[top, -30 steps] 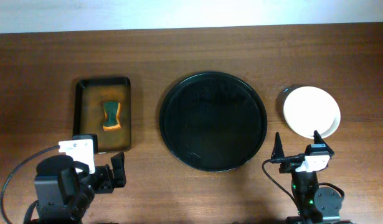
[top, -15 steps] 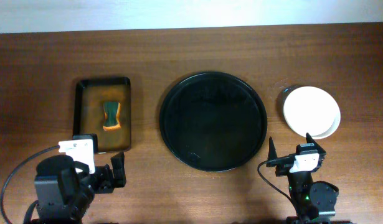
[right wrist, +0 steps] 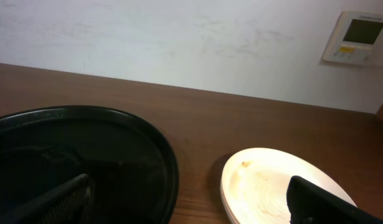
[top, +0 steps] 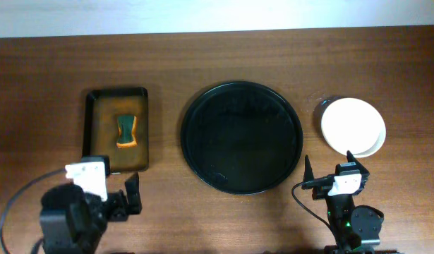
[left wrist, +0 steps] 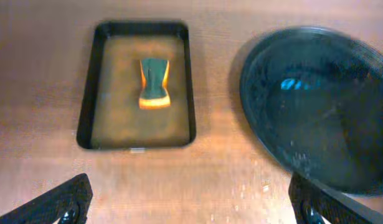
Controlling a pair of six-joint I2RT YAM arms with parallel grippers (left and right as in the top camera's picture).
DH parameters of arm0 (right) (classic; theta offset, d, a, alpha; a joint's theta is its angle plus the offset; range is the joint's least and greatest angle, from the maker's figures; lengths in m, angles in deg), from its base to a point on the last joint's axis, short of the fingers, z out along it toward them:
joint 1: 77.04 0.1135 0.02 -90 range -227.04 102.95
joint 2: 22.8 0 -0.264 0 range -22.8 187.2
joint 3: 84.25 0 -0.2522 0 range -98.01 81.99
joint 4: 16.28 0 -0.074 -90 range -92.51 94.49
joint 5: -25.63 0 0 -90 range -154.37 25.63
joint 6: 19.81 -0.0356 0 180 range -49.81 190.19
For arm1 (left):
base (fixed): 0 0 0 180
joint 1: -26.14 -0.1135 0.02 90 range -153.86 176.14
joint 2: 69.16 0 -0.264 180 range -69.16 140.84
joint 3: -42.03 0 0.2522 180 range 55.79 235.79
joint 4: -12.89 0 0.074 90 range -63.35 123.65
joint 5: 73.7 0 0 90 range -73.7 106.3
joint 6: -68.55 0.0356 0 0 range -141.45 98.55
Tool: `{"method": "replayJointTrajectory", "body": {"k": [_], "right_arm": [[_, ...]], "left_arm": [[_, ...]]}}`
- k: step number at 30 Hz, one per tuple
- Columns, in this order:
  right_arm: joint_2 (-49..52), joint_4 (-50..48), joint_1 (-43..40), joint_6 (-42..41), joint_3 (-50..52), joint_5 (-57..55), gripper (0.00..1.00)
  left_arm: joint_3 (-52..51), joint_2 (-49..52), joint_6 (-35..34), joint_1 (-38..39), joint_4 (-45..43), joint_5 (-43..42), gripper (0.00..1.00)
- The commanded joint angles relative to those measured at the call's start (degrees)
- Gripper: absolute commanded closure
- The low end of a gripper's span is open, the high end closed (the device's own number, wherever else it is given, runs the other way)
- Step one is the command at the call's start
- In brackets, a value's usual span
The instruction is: Clean dirty plates on tray and stack at the side
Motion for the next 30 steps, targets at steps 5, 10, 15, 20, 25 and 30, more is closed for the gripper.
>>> {"method": "replayJointTrajectory", "body": {"k": [5, 10, 15, 20, 25, 30], "right_arm": [[-0.52, -0.11, -0.31, 0.24, 0.48, 0.90, 0.01], [-0.52, -0.11, -0.31, 0.24, 0.48, 0.90, 0.01], [-0.52, -0.11, -0.31, 0.24, 0.48, 0.90, 0.01], [-0.52, -0.11, -0.31, 0.24, 0.48, 0.90, 0.01], [-0.52, -0.11, -0.31, 0.24, 0.48, 0.90, 0.01], [-0.52, -0.11, -0.31, 0.22, 0.48, 0.90, 0.01]], "left_arm": [[-30.21, -21.53, 1.33, 1.33, -27.65, 0.07, 0.01], [-46.21, -30.71, 1.33, 3.02, -51.93, 0.46, 0.01], [-52.83, -31.67, 5.11, 3.10, -65.53, 0.46, 0.01], [-52.78, -31.65, 5.22, 3.10, -56.33, -0.83, 0.01], [-52.78, -31.61, 5.22, 3.10, -56.35, -0.83, 0.01], [-52.78, -31.61, 5.22, 3.10, -56.33, -0.81, 0.01]]}}
